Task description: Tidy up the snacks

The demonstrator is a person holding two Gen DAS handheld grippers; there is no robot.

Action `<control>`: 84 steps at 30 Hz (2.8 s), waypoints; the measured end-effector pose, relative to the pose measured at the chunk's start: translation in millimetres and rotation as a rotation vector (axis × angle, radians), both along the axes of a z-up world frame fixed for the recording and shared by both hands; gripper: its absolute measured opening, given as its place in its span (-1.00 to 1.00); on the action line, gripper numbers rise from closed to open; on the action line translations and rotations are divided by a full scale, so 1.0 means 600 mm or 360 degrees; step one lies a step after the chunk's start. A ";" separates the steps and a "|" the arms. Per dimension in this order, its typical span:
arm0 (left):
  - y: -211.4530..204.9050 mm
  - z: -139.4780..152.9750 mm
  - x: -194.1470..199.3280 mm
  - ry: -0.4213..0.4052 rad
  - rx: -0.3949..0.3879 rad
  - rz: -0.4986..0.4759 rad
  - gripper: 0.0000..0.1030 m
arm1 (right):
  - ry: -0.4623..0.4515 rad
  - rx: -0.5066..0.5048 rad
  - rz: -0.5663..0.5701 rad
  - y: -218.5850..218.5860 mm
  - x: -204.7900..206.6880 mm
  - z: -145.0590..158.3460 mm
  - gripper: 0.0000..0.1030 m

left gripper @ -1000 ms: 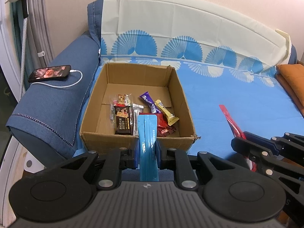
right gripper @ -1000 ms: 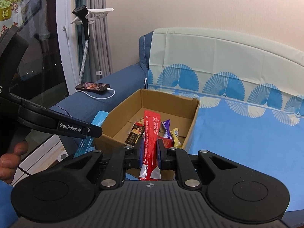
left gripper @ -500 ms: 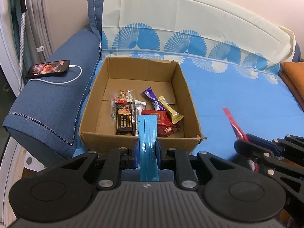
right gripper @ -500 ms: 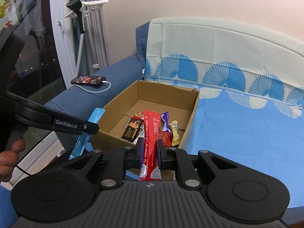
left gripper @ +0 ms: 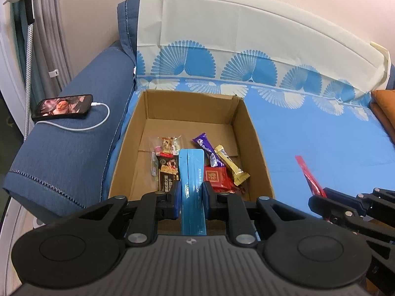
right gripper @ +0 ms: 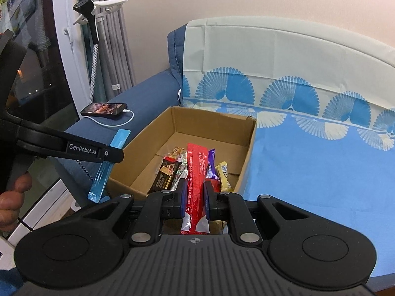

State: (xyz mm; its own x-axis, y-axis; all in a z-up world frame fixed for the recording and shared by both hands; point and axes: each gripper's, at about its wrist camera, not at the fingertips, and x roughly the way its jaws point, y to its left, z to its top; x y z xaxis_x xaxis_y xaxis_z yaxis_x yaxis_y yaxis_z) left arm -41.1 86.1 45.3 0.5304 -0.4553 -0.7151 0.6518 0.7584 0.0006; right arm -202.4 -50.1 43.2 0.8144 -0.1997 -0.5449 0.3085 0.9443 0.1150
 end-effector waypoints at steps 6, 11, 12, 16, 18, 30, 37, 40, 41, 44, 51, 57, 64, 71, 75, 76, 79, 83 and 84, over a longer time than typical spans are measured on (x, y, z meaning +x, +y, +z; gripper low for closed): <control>-0.019 -0.007 0.038 0.0020 0.0002 0.0007 -0.62 | 0.0042 0.0026 0.0020 -0.017 0.040 -0.011 -0.70; -0.042 -0.019 0.075 0.0044 0.0025 0.0011 -0.62 | 0.0097 0.0052 0.0035 -0.032 0.080 -0.025 -0.70; -0.047 -0.022 0.082 0.0046 0.0031 0.0011 -0.62 | 0.0103 0.0058 0.0038 -0.035 0.088 -0.027 -0.70; -0.068 -0.035 0.114 0.0061 0.0059 0.0012 -0.62 | 0.0111 0.0078 0.0049 -0.049 0.121 -0.036 -0.70; -0.077 -0.044 0.128 0.0068 0.0075 0.0015 -0.62 | 0.0115 0.0096 0.0046 -0.057 0.140 -0.042 -0.70; -0.133 -0.109 0.203 0.0123 0.0194 0.0022 -0.62 | 0.0170 0.0163 0.0013 -0.109 0.220 -0.090 -0.69; -0.157 -0.140 0.232 0.0155 0.0243 0.0019 -0.61 | 0.0213 0.0174 -0.0001 -0.134 0.260 -0.122 -0.69; -0.164 -0.152 0.242 0.0161 0.0262 0.0017 -0.61 | 0.0224 0.0178 -0.0003 -0.142 0.275 -0.132 -0.69; -0.166 -0.155 0.245 0.0163 0.0267 0.0016 -0.61 | 0.0228 0.0178 -0.0002 -0.143 0.279 -0.135 -0.69; -0.174 -0.165 0.253 0.0161 0.0288 0.0019 -0.61 | 0.0240 0.0183 -0.0006 -0.147 0.290 -0.143 -0.69; -0.184 -0.197 0.280 0.0206 0.0383 0.0056 0.64 | 0.0249 0.0205 -0.0001 -0.152 0.324 -0.156 -0.17; -0.129 -0.166 0.256 0.0117 0.0346 0.0193 0.99 | 0.0195 0.0171 -0.0104 -0.147 0.285 -0.128 0.80; -0.073 -0.142 0.150 0.0156 0.0424 0.0092 0.99 | 0.0195 0.0134 -0.0103 -0.095 0.193 -0.098 0.91; -0.022 -0.113 0.059 0.0096 0.0346 0.0182 0.99 | 0.0116 -0.0038 -0.0114 -0.024 0.107 -0.068 0.98; -0.013 -0.086 0.023 -0.0009 0.0325 0.0193 0.99 | 0.0078 -0.0076 -0.0154 -0.007 0.067 -0.055 0.99; -0.009 -0.080 0.014 -0.0016 0.0301 0.0190 0.99 | 0.0068 -0.0073 -0.0162 -0.004 0.059 -0.053 0.99; 0.002 -0.070 -0.010 -0.0055 0.0250 0.0219 0.99 | 0.0046 -0.0064 -0.0190 0.005 0.033 -0.050 0.99; 0.015 -0.063 -0.040 -0.0161 0.0264 0.0268 0.99 | 0.0011 -0.0076 -0.0222 0.015 0.004 -0.043 0.99; 0.017 -0.062 -0.044 -0.0139 0.0274 0.0255 0.99 | 0.0002 -0.0079 -0.0224 0.017 -0.002 -0.041 0.99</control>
State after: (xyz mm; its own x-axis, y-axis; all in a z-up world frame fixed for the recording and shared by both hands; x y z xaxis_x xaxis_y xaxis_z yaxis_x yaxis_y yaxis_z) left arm -67.5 96.1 8.0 0.6490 -0.2362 -0.7232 0.5153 0.8358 0.1896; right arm -203.4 -39.6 18.7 0.7760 -0.3383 -0.5324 0.4382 0.8962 0.0691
